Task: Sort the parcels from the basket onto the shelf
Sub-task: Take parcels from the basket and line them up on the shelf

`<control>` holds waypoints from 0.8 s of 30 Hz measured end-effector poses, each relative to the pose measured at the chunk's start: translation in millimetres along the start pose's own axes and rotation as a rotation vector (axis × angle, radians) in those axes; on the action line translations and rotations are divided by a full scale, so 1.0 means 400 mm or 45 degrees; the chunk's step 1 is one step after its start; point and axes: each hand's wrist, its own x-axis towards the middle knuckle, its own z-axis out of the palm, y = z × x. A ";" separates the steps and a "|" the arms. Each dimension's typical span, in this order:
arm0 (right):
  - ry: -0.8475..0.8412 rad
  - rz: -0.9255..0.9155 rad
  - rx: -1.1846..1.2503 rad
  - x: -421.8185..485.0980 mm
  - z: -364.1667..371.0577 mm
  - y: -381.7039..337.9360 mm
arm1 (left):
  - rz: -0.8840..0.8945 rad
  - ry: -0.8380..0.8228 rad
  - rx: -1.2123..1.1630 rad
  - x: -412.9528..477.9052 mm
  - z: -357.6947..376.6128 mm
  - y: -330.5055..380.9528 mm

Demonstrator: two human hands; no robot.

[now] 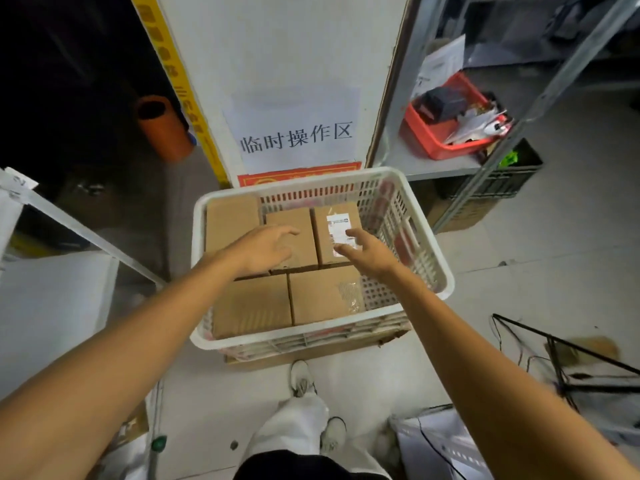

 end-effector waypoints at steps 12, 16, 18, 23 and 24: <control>-0.085 0.284 0.108 0.276 -0.113 0.140 | -0.067 -0.224 -0.144 0.361 0.099 -0.016; -0.129 0.356 0.162 0.412 -0.109 0.237 | -0.142 -0.165 -0.195 0.455 0.171 -0.047; -0.145 0.410 0.244 0.477 -0.091 0.290 | -0.194 -0.108 -0.260 0.487 0.225 -0.063; -0.241 0.499 0.426 0.599 -0.028 0.389 | -0.237 -0.074 -0.165 0.581 0.353 -0.104; -0.237 0.515 0.459 0.614 -0.012 0.405 | -0.240 -0.079 -0.146 0.594 0.375 -0.107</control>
